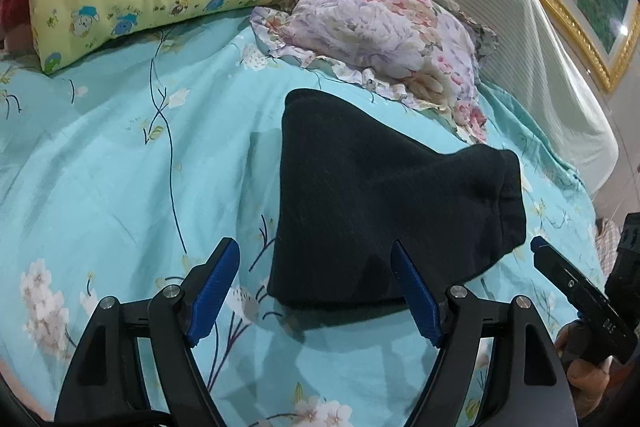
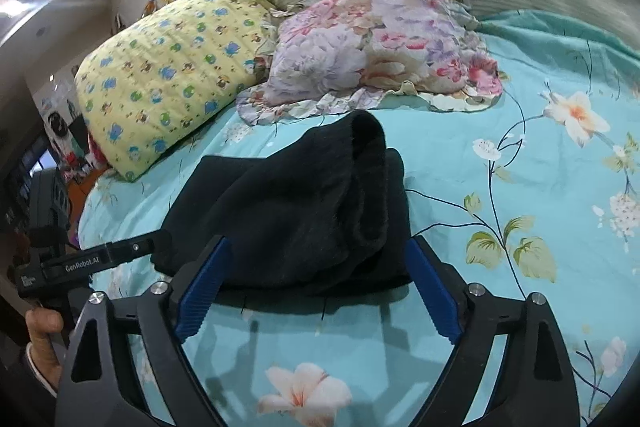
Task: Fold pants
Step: 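Open both grippers and release the folded pants onto the bed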
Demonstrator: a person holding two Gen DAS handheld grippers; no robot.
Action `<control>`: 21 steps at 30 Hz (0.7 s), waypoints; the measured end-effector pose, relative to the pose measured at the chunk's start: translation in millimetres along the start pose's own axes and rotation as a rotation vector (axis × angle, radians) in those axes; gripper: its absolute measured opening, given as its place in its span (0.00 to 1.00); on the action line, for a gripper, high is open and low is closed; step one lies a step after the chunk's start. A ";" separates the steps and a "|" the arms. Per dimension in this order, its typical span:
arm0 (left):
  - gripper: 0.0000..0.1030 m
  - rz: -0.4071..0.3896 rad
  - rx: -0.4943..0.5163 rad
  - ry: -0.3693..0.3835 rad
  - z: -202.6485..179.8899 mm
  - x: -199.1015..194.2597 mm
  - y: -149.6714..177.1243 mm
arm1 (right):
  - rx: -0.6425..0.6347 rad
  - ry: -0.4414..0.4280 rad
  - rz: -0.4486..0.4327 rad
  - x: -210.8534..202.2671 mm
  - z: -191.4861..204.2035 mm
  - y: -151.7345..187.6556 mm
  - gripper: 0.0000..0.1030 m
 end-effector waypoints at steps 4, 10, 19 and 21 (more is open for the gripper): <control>0.78 -0.011 0.042 -0.041 -4.7 -7.4 6.5 | -0.069 0.012 0.015 -2.6 12.6 6.2 0.91; 0.79 -0.034 0.123 -0.099 -12.7 -17.1 15.3 | -0.138 0.018 0.039 -3.2 28.1 13.4 0.94; 0.80 -0.056 0.177 -0.157 -13.9 -24.0 29.3 | -0.172 0.042 0.055 -1.2 37.3 26.0 0.96; 0.80 -0.063 0.185 -0.174 -13.1 -25.1 31.5 | -0.169 0.044 0.059 -0.2 36.9 28.0 0.96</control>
Point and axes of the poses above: each gripper's, at about its wrist camera, not at the fingertips, and x roughly the way its jaws point, z to its left, y to its underside, the point moved 8 cm from there along x, roughly the way its jaws point, and after that the axes turned 9 degrees about -y, right-handed, at the moved point
